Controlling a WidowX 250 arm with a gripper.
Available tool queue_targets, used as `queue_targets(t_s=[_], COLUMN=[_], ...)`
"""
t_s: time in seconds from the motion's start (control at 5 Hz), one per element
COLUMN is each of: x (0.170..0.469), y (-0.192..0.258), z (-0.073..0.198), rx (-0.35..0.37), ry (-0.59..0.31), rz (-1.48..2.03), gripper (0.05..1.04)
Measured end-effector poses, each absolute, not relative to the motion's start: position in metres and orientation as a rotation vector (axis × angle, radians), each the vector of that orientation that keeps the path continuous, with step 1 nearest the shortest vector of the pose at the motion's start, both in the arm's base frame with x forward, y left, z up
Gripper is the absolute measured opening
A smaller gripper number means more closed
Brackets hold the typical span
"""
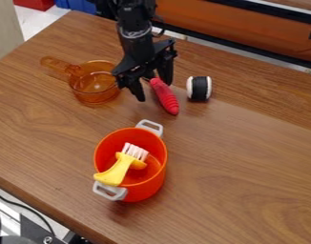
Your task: Red fork moved to the left side of the orange pot
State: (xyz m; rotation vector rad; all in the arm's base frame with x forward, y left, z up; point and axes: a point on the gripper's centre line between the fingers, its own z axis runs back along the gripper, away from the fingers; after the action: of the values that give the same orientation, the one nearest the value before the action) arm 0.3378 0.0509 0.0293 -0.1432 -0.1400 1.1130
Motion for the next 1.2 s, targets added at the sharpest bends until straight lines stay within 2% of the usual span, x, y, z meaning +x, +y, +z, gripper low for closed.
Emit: queue_targets(t_s=[0.4, 0.6, 0.8, 1.2], x=[0.3434, 0.3477, 0.3486, 0.3505], y=[0.0431, 0.0444, 0.0458, 0.0474], z=[0.0190, 0.0125, 0.0114, 0.0104], rx=[-0.110, -0.094, -0.074, -0.067], ry=[-0.136, -0.132, -0.146, -0.136], rz=[1.131, 1.155, 1.160, 1.169], gripper=[0.896, 0.854, 0.616, 0.381])
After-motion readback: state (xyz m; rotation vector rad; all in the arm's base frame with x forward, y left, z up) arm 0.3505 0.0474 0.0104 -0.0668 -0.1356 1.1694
